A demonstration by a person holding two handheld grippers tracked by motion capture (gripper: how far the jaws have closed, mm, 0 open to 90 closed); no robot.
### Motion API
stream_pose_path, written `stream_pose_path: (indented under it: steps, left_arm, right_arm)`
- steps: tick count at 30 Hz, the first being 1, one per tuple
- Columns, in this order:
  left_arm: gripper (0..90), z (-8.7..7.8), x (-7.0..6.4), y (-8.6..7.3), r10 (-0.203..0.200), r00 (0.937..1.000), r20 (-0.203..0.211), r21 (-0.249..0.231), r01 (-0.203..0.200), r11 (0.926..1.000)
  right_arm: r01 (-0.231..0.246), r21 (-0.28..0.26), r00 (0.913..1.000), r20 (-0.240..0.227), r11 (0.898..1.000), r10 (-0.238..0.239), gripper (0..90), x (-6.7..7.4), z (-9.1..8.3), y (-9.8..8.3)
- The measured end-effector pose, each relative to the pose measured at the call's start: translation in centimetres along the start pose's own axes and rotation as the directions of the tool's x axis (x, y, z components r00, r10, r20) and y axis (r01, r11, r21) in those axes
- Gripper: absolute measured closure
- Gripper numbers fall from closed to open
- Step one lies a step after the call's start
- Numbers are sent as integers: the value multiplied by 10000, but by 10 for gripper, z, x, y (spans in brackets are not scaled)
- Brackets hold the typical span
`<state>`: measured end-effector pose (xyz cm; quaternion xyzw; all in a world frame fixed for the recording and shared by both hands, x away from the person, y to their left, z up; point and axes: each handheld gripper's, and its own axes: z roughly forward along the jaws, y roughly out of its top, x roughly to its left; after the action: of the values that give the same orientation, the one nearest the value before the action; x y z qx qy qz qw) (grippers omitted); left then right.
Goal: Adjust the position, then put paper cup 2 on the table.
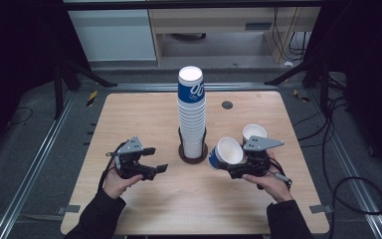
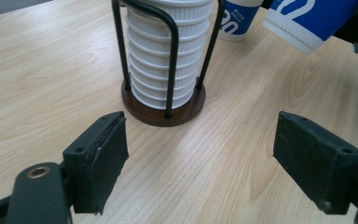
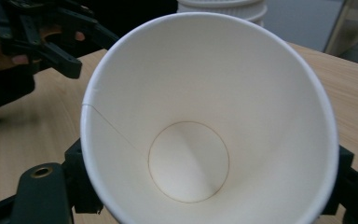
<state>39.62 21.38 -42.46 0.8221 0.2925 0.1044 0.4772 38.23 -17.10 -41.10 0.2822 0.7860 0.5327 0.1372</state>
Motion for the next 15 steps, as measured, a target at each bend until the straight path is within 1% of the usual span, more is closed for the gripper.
stream_pose_path:
  steps: [6,8,12,15]
  left_arm:
    - [172,-1,2,0,-97,9998,-182,37,98,9999]
    - [173,-2,3,-1,-138,9995,-268,58,139,9999]
    - [173,-4,6,0,-267,9987,-442,-10,267,9996]
    - [173,-5,8,-1,-282,9976,-627,68,287,9996]
  right_arm:
    - [-150,344,9974,705,9993,126,207,-5,-8,-4]
    - [-221,415,9967,789,9989,188,207,-6,-9,-5]
    - [-292,624,9928,1175,9976,217,206,-7,-13,-7]
    - [-366,741,9896,1412,9966,258,206,-9,-16,-9]
